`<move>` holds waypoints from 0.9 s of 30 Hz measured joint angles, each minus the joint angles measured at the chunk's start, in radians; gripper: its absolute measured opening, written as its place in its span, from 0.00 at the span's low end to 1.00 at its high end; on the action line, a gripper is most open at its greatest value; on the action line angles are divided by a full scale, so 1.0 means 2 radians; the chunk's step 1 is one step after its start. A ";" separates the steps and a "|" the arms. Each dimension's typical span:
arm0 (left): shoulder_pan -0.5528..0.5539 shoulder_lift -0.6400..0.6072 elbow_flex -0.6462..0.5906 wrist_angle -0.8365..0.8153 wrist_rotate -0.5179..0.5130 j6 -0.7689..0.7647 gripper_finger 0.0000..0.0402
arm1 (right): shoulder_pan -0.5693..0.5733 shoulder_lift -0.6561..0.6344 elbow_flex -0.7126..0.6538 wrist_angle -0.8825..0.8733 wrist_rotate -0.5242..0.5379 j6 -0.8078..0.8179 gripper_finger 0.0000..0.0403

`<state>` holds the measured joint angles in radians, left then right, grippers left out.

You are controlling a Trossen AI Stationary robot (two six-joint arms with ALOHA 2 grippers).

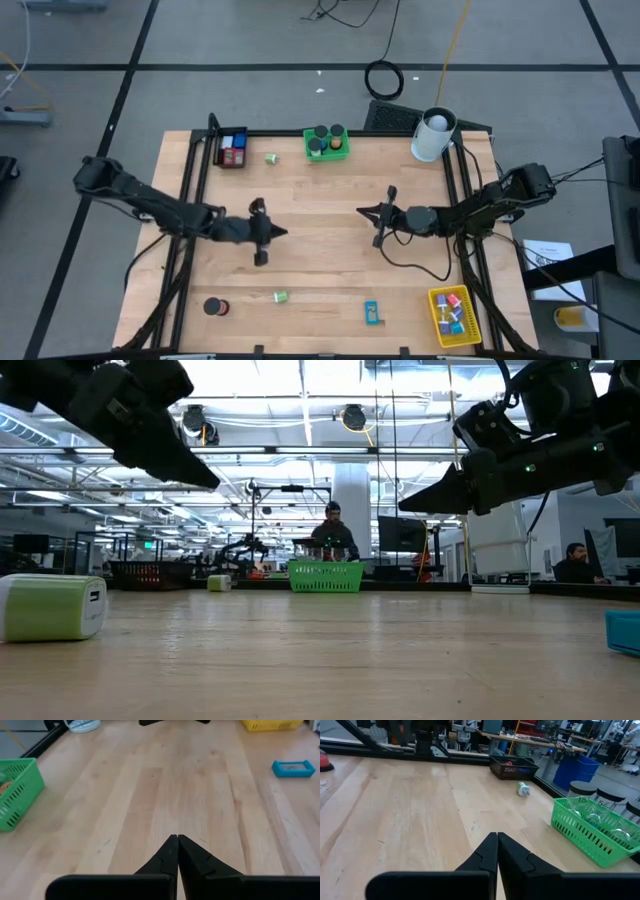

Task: Pick & Place Office items
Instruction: Put the bottom green charger adapter into the yellow basket

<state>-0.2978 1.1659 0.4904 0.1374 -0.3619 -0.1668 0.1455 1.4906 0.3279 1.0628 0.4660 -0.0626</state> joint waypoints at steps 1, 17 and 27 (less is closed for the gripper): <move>-0.009 0.010 0.007 -0.004 -0.011 -0.006 0.03 | 0.001 0.000 0.000 -0.002 0.000 0.006 0.00; -0.039 0.079 0.037 0.001 -0.025 -0.041 0.04 | 0.013 0.000 0.000 -0.011 0.001 -0.014 0.00; -0.019 0.079 0.050 0.024 0.031 -0.118 0.04 | 0.013 0.000 0.000 -0.010 0.001 -0.014 0.01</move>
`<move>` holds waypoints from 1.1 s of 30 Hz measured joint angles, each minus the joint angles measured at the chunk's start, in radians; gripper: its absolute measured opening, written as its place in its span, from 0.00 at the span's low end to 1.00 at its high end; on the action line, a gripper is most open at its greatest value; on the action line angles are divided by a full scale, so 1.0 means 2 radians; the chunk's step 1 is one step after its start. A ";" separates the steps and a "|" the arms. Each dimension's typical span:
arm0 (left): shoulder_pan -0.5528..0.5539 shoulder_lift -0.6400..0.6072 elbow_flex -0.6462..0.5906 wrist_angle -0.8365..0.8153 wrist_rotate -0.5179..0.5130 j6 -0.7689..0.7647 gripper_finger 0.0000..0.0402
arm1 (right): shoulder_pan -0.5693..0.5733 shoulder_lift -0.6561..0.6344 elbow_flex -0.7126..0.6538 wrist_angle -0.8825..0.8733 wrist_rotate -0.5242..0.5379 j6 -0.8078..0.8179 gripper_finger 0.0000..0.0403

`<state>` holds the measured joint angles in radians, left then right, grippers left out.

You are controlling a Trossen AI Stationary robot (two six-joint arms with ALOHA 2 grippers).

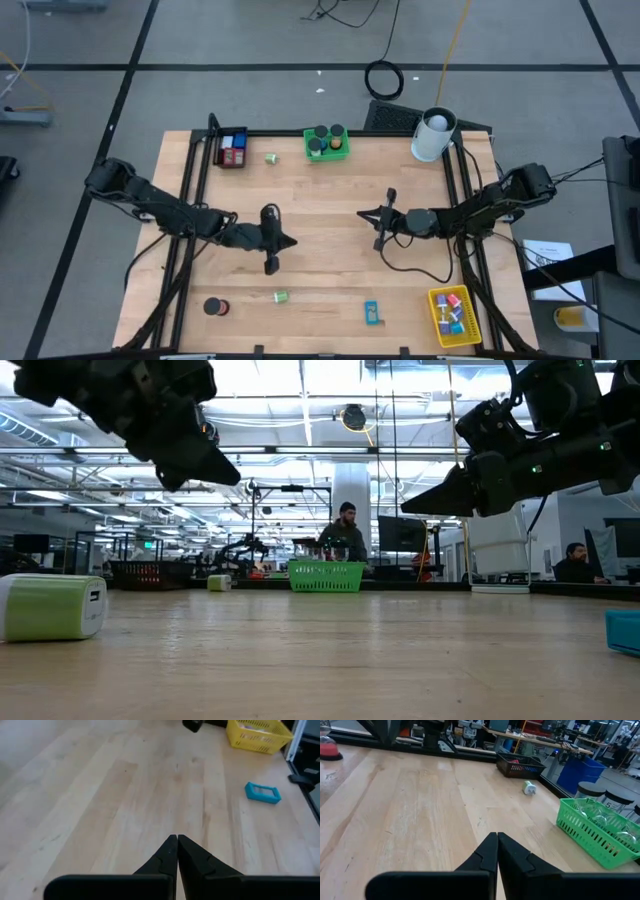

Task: Pick & Place Office items
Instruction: Put the bottom green charger adapter into the yellow basket

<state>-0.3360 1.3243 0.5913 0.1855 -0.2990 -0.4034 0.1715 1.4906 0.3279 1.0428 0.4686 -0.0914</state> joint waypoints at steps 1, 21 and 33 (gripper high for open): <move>0.000 0.000 0.006 -0.013 0.001 0.001 0.04 | 0.000 0.000 0.000 0.000 0.000 0.000 0.00; -0.013 0.000 0.099 -0.137 -0.018 0.018 0.16 | 0.000 0.000 0.000 0.000 0.000 0.000 0.01; -0.004 0.000 0.101 -0.101 0.044 0.001 0.20 | 0.000 0.000 0.000 0.000 0.000 0.000 0.01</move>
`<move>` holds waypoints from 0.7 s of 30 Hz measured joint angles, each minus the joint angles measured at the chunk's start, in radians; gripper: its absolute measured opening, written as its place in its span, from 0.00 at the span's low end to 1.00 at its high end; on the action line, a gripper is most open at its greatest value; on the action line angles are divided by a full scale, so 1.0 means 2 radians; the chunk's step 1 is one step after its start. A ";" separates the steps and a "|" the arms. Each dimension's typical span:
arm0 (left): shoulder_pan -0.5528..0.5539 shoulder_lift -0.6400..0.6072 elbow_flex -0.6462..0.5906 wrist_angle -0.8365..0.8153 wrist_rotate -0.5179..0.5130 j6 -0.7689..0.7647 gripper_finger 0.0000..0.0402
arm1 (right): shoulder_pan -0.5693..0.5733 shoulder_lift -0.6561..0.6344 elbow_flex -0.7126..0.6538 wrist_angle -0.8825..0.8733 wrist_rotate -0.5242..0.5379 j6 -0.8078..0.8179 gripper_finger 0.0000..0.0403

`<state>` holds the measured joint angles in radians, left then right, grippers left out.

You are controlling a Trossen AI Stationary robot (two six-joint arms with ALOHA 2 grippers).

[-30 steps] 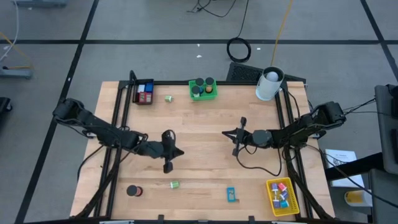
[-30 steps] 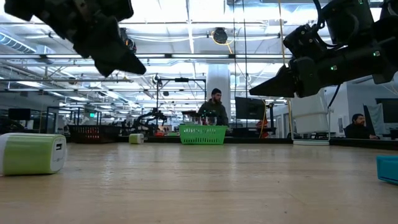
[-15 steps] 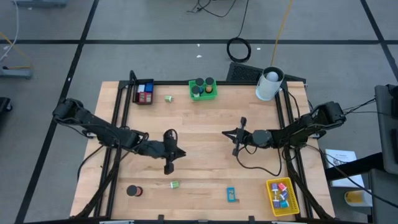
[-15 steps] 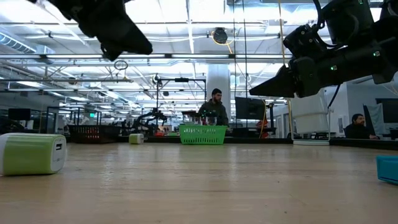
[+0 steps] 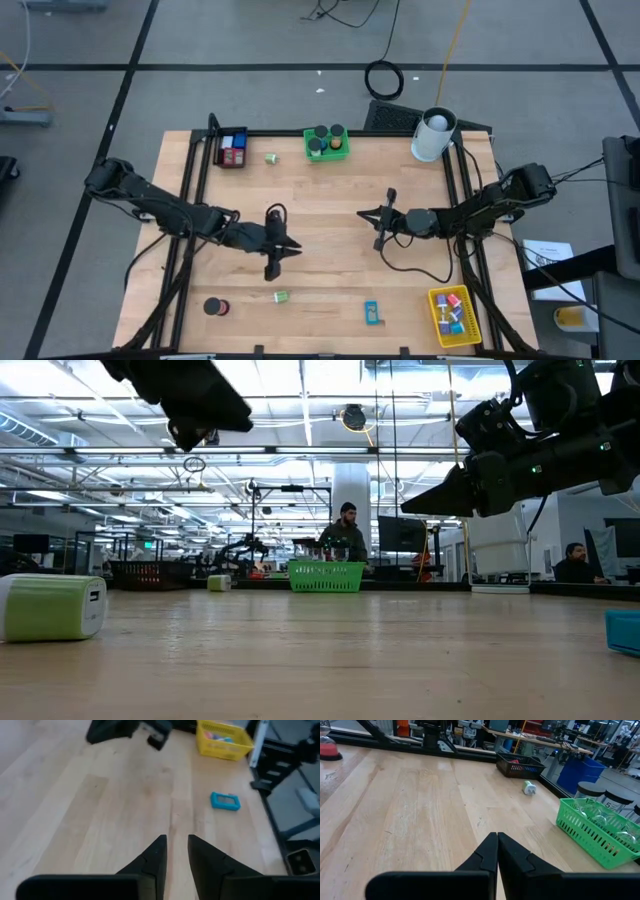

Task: Pick & Place Office items
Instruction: Put the bottom green charger adapter into the yellow basket

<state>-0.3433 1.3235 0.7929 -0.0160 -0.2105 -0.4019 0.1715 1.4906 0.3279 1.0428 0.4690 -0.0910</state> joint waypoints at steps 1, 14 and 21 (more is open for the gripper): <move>-0.002 0.000 0.000 -0.008 -0.003 -0.001 0.19 | 0.000 0.000 0.000 0.000 0.000 0.000 0.01; -0.057 0.000 0.000 -0.084 -0.023 -0.036 0.02 | 0.000 0.000 0.000 0.000 0.000 0.000 0.01; -0.086 0.003 0.039 -0.150 -0.054 -0.079 0.08 | 0.000 0.000 0.000 0.000 0.000 0.000 0.01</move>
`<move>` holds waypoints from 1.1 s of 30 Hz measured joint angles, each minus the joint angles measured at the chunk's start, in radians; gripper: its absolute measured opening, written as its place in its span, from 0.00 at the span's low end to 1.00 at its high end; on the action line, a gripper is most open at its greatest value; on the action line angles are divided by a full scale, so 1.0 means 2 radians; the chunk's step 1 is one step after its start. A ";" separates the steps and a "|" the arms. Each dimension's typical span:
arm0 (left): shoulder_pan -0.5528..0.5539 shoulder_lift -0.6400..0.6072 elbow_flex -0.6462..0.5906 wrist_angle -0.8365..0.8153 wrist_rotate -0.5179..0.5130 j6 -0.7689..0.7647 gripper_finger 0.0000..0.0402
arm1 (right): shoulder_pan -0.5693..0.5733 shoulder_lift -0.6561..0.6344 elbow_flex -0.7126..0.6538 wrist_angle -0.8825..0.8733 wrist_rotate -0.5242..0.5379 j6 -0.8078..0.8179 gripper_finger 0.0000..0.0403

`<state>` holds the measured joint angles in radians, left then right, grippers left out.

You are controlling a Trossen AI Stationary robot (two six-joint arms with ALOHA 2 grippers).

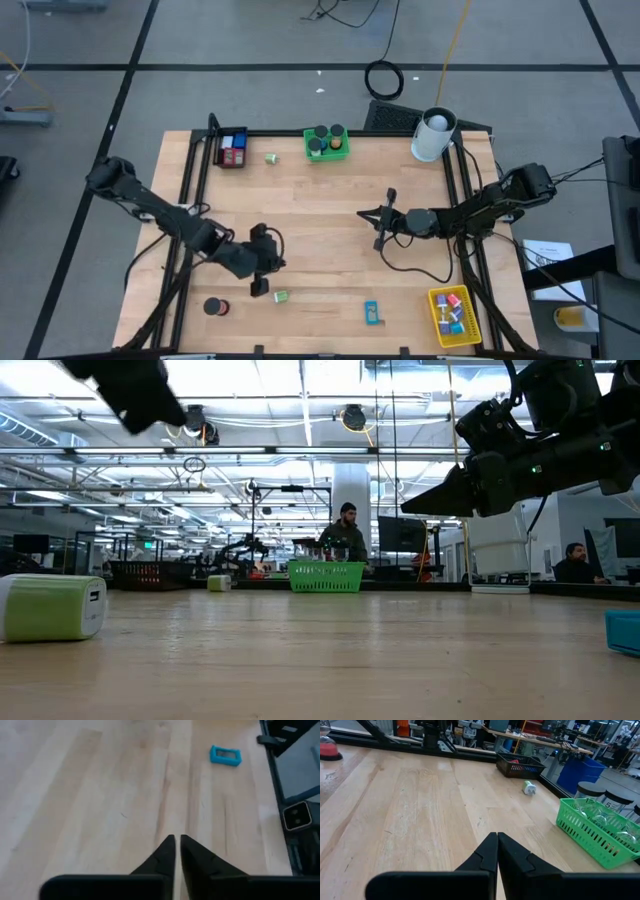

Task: Pick & Place Office items
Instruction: Put the bottom green charger adapter into the yellow basket

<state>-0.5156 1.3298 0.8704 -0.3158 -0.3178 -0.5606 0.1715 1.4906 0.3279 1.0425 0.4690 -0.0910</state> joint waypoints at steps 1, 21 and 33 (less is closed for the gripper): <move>-0.003 0.006 0.016 -0.016 -0.009 0.001 0.11 | 0.000 0.000 0.000 0.000 0.000 0.000 0.01; -0.041 0.175 0.224 -0.216 0.006 -0.062 0.63 | 0.000 0.000 0.000 0.000 0.000 0.000 0.01; -0.076 0.265 0.221 -0.213 0.024 -0.103 0.81 | 0.000 0.000 0.000 0.000 0.000 0.000 0.01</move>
<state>-0.6669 1.8592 1.3125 -0.7411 -0.2700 -0.7659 0.1715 1.4902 0.3279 1.0433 0.4690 -0.0910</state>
